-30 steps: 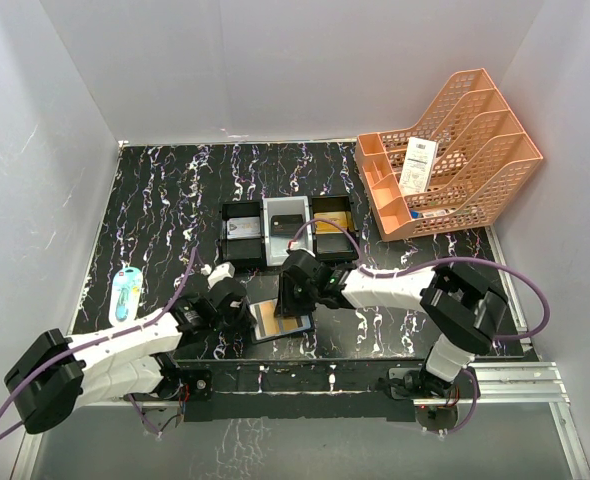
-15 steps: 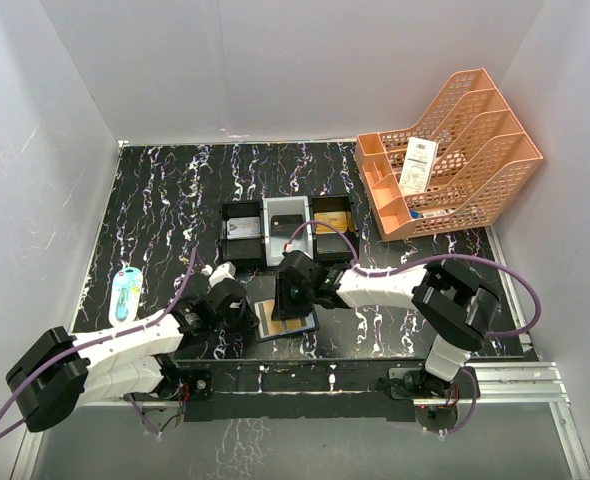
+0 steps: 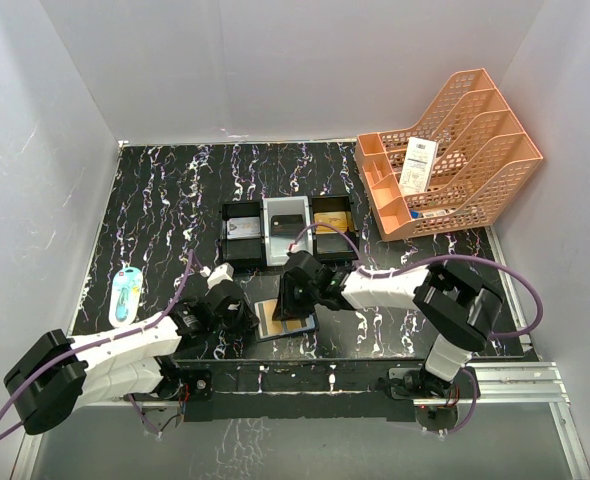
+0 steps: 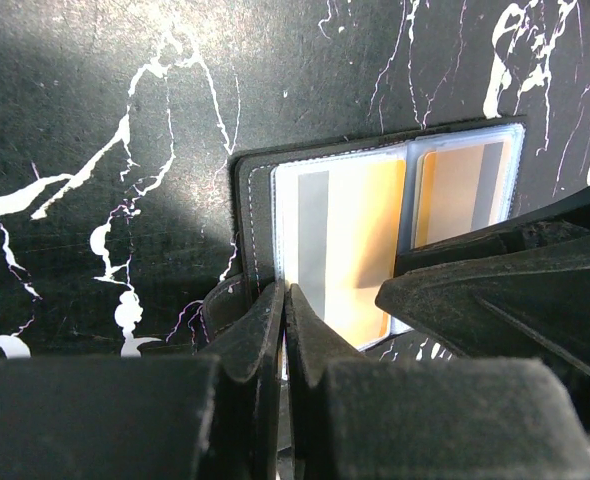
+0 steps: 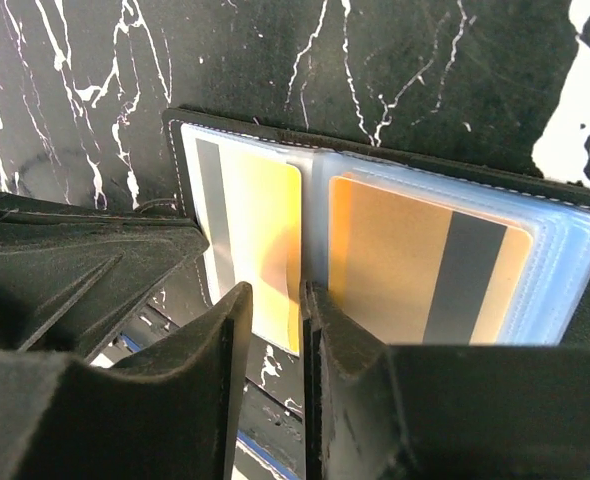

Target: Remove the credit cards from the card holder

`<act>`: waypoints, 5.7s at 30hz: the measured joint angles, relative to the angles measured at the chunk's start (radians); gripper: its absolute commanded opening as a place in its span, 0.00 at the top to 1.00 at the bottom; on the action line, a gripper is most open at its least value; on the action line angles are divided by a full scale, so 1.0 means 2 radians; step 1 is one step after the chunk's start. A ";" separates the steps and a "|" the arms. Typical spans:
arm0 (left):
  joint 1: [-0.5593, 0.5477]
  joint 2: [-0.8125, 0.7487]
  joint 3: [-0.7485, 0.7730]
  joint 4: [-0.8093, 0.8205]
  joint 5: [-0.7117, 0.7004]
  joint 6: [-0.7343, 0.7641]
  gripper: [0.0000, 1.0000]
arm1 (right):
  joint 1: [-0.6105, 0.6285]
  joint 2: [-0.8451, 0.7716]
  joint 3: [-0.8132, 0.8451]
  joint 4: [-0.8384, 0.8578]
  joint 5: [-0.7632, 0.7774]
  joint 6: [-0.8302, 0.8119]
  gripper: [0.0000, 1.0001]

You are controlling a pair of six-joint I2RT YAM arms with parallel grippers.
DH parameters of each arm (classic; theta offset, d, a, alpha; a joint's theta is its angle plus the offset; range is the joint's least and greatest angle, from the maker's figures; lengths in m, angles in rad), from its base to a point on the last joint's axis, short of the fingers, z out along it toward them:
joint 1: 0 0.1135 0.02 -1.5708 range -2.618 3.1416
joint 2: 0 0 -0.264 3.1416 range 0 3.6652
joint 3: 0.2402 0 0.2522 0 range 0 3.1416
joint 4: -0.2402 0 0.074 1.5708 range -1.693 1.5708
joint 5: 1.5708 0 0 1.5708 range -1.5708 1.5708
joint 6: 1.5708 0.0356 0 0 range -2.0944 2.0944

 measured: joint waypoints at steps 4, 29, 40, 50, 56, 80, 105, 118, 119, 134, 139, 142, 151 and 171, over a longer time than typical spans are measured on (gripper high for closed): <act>0.000 -0.001 -0.001 0.002 0.000 0.000 1.00 | -0.002 -0.008 -0.024 0.024 -0.002 0.020 0.89; 0.000 -0.018 -0.014 0.009 -0.004 -0.010 1.00 | -0.005 -0.080 -0.087 0.081 -0.004 0.063 1.00; 0.000 -0.018 -0.014 0.009 -0.004 -0.010 1.00 | -0.020 -0.103 -0.113 0.094 -0.021 0.063 1.00; 0.000 -0.018 -0.014 0.011 -0.002 -0.008 1.00 | -0.028 -0.074 -0.105 0.091 -0.045 0.049 0.76; 0.000 -0.018 -0.014 0.012 -0.001 -0.005 1.00 | -0.028 -0.042 -0.072 0.061 -0.038 0.034 0.72; 0.003 -0.004 -0.024 0.053 0.018 -0.001 1.00 | -0.022 -0.028 -0.088 0.107 -0.046 0.060 0.78; 0.003 -0.012 -0.029 0.054 0.017 -0.009 1.00 | -0.063 -0.049 -0.144 0.184 -0.137 0.061 0.94; 0.003 -0.012 -0.029 0.054 0.017 -0.009 1.00 | -0.074 -0.049 -0.150 0.195 -0.163 0.053 1.00; 0.003 -0.012 -0.029 0.054 0.017 -0.009 1.00 | -0.076 -0.049 -0.152 0.195 -0.164 0.053 1.00; 0.003 -0.014 -0.030 0.053 0.015 -0.011 1.00 | -0.106 -0.049 -0.167 0.195 -0.202 0.033 1.00; 0.003 -0.015 -0.030 0.053 0.015 -0.011 1.00 | -0.116 -0.049 -0.173 0.195 -0.221 0.024 1.00; 0.003 -0.015 -0.030 0.053 0.014 -0.012 1.00 | -0.118 -0.052 -0.173 0.192 -0.225 0.018 1.00; -0.003 -0.029 -0.005 0.001 0.015 -0.001 0.65 | -0.118 -0.061 -0.173 0.180 -0.219 0.013 1.00; -0.042 0.037 0.035 0.023 0.043 0.035 0.86 | -0.082 0.010 -0.132 0.207 -0.201 0.047 0.99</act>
